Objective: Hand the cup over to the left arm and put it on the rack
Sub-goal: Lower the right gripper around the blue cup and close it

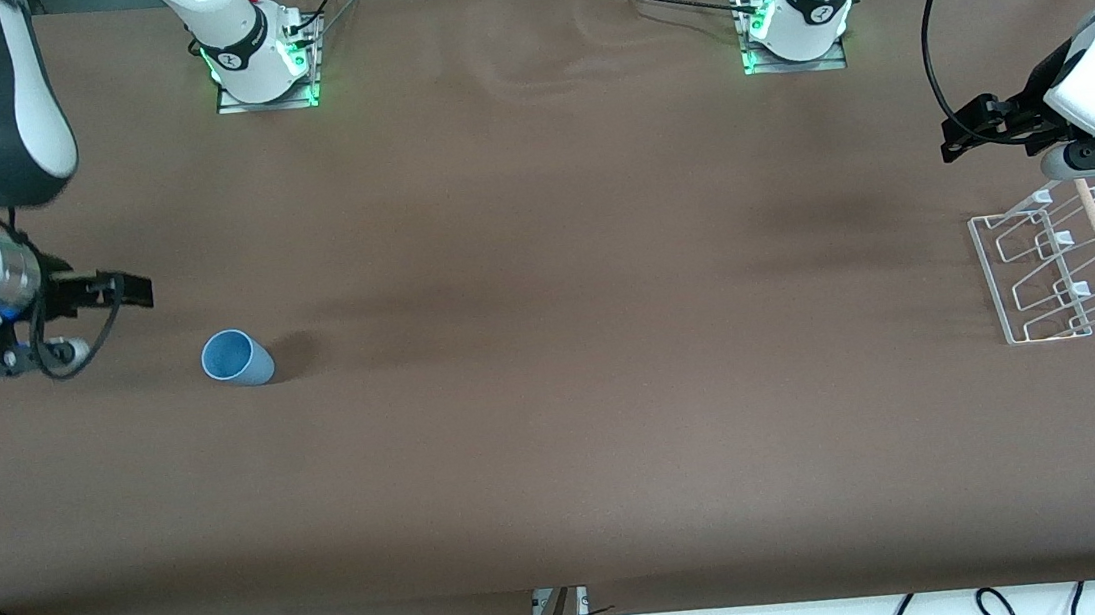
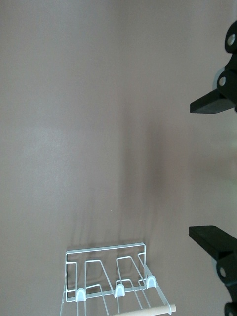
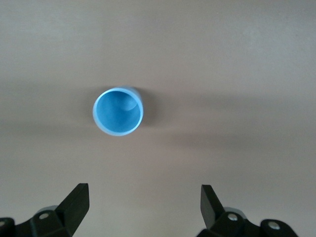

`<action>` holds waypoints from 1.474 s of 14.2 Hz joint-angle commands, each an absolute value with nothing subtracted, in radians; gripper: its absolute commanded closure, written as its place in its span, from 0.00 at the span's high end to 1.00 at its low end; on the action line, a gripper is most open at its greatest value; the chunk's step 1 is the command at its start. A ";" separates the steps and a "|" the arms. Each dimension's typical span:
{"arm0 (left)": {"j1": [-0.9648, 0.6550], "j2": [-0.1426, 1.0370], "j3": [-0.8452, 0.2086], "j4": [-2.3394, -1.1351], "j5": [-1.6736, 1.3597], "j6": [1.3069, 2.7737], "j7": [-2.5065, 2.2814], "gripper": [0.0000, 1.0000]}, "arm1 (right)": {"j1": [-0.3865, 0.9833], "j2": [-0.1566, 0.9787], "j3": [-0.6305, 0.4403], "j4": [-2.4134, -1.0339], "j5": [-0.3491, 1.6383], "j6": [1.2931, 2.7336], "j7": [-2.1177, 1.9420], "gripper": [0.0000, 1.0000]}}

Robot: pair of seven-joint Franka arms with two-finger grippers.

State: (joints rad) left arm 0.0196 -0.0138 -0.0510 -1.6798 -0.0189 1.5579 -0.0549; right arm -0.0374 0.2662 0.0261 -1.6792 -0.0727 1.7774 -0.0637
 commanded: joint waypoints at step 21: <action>0.015 -0.002 -0.051 -1.654 -0.015 1.539 -0.058 1.00 | -0.035 0.526 0.037 -1.752 -0.086 2.072 -0.078 0.95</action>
State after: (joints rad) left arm 0.0195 -0.0134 -0.0511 -1.6797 -0.0189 1.5579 -0.0549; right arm -0.0361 0.5167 0.0337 -1.7423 -0.0726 2.0476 -0.0776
